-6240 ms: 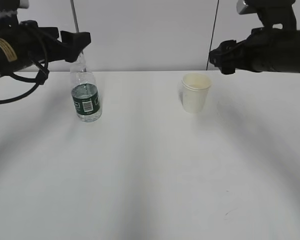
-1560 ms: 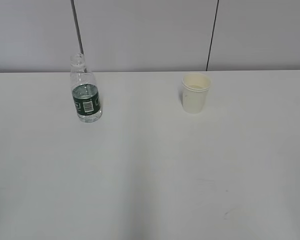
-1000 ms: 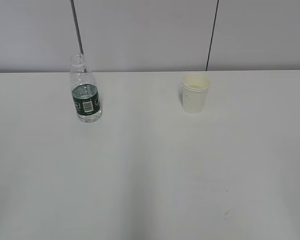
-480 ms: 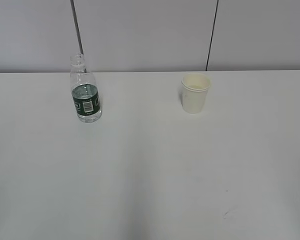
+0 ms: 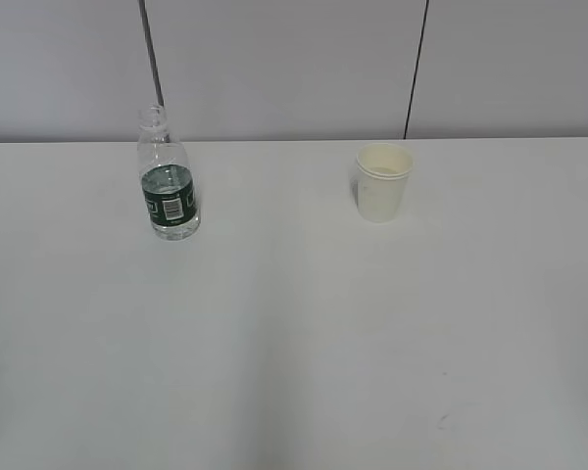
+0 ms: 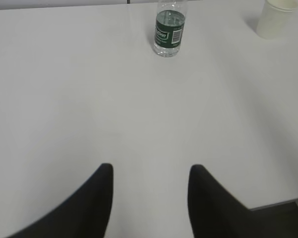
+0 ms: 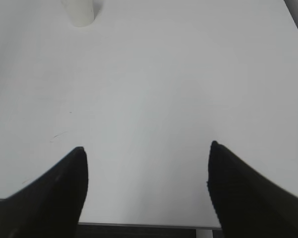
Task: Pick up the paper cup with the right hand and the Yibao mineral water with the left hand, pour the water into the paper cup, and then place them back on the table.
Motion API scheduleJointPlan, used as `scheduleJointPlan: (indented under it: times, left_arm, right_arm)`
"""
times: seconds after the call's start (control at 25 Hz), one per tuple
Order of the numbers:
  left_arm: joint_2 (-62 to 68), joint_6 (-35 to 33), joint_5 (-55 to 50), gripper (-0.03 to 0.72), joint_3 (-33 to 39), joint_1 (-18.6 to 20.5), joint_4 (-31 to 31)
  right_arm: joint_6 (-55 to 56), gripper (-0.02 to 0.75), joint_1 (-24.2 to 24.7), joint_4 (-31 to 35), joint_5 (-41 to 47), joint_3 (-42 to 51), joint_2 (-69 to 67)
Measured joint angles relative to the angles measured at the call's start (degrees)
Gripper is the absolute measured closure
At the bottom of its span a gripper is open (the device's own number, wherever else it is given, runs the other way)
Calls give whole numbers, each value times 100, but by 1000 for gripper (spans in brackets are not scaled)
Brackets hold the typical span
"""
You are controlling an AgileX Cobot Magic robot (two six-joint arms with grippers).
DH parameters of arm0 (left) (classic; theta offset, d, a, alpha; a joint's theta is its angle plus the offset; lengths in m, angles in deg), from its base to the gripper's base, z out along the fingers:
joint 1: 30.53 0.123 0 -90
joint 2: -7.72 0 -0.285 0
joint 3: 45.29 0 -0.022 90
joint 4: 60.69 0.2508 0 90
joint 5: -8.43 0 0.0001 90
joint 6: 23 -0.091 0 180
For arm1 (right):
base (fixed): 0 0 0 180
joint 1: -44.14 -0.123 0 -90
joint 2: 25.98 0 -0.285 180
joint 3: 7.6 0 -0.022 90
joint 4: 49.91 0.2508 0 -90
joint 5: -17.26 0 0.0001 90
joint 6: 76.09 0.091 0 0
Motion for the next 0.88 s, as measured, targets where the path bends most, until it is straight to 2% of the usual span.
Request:
scheduleJointPlan:
  times: [0.24,0.88]
  left_arm:
    - [0,0,0,384,0,321,0]
    - [0,0,0,409,0,339,0]
  right_arm:
    - [0,153,0,-9,0,0,0]
    - [0,153,0,-9,-14,0,0]
